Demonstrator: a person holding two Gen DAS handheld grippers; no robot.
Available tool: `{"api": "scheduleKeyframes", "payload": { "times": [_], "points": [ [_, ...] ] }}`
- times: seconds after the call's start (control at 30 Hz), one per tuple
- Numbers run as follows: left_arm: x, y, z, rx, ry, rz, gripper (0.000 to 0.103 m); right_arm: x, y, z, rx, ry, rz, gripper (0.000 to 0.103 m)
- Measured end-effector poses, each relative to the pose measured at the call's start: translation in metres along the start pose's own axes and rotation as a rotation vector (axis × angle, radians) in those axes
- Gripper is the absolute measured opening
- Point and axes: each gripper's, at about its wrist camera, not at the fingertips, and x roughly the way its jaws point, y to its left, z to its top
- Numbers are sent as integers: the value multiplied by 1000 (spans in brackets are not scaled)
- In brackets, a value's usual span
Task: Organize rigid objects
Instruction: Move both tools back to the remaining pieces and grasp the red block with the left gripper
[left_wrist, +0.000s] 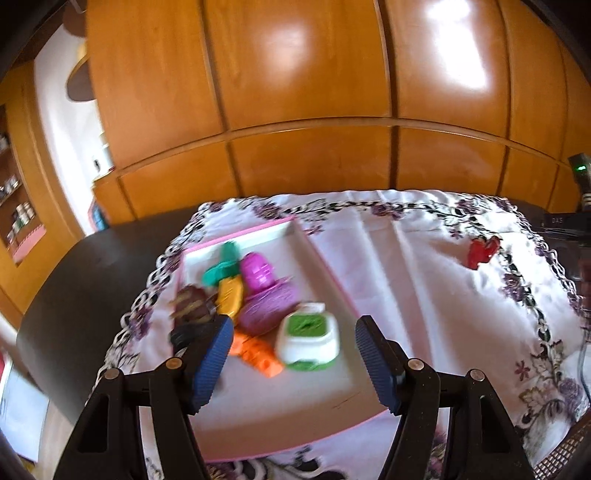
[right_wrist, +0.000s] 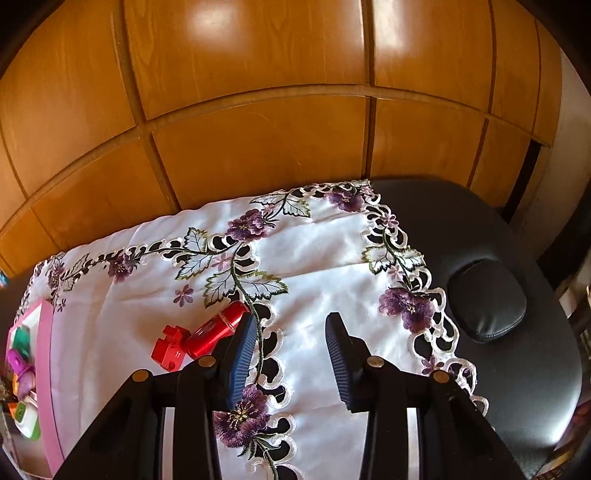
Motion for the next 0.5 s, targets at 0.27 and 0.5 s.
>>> {"api": "scheduleKeyframes", "payload": {
  "times": [0.27,0.5],
  "points": [
    [16,-52,26,82,2,-108,69,-2,-16,4,88,6,5,38],
    [44,-106,37,142,55,-231,69,2,-31,5,170,41,24,39]
  ]
}}
